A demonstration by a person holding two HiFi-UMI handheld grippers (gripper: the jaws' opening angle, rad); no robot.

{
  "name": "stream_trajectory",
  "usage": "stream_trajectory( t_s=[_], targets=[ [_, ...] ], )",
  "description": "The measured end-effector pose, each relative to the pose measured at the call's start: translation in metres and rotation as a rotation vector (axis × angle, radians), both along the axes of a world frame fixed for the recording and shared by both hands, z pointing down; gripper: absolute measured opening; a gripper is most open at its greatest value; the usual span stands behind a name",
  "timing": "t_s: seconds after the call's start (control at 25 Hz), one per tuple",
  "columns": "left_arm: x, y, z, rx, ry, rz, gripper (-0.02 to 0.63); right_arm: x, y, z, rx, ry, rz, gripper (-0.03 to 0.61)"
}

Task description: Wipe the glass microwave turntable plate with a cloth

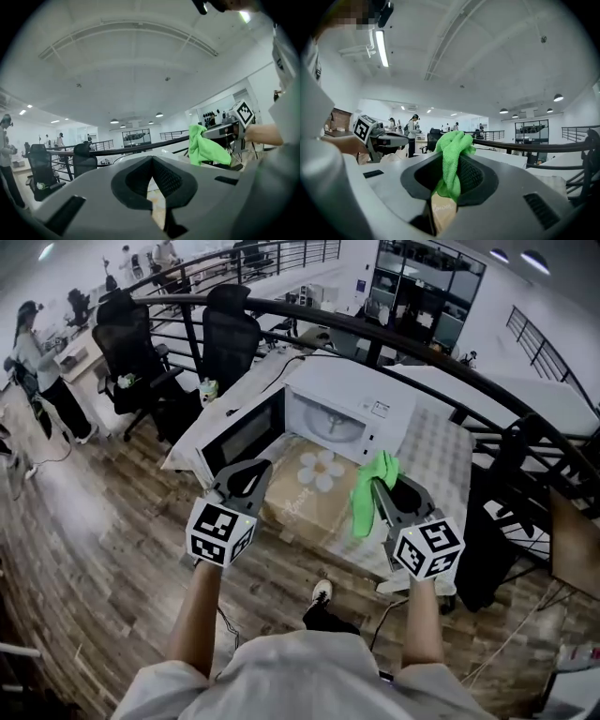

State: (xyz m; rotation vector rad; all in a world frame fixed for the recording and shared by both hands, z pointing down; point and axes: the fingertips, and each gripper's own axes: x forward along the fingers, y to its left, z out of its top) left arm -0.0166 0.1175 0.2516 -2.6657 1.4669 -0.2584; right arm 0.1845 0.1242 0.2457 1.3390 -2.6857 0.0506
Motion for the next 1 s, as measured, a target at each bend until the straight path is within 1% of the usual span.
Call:
stream_trajectory(
  t_s=[0.12,0.16,0.28,0.36,0.44,0.6,0.8,0.92,1.0],
  targets=[
    [0.018,-0.047,-0.016,0.024,0.112,-0.027,0.012,0.015,-0.056,-0.002,-0.005,0.013,-0.029,0.091],
    [0.023,-0.06,-0.02,0.032,0.132,-0.038,0.012,0.019,-0.072,-0.002,-0.005,0.011,-0.038,0.091],
    [0.037,-0.093,-0.02,0.036,0.117,-0.067,0.012,0.027,-0.112,0.002,-0.008,0.013,-0.063,0.092],
    [0.042,-0.111,-0.017,0.032,0.122,-0.081,0.012,0.028,-0.134,0.007,-0.012,0.024,-0.079,0.094],
    [0.042,-0.126,-0.012,0.021,0.117,-0.096,0.012,0.026,-0.152,0.013,-0.019,0.032,-0.089,0.095],
    [0.035,-0.15,0.006,-0.015,0.069,-0.126,0.014,0.015,-0.179,0.027,-0.049,0.061,-0.081,0.095],
    [0.021,-0.179,0.042,-0.07,0.045,-0.108,0.014,-0.014,-0.209,0.056,-0.09,0.071,-0.065,0.094],
    [0.009,-0.199,0.061,-0.089,0.082,-0.07,0.014,-0.042,-0.235,0.085,-0.117,0.096,-0.078,0.095],
    [-0.002,-0.213,0.077,-0.109,0.088,-0.054,0.014,-0.064,-0.255,0.11,-0.141,0.122,-0.075,0.095]
  ],
)
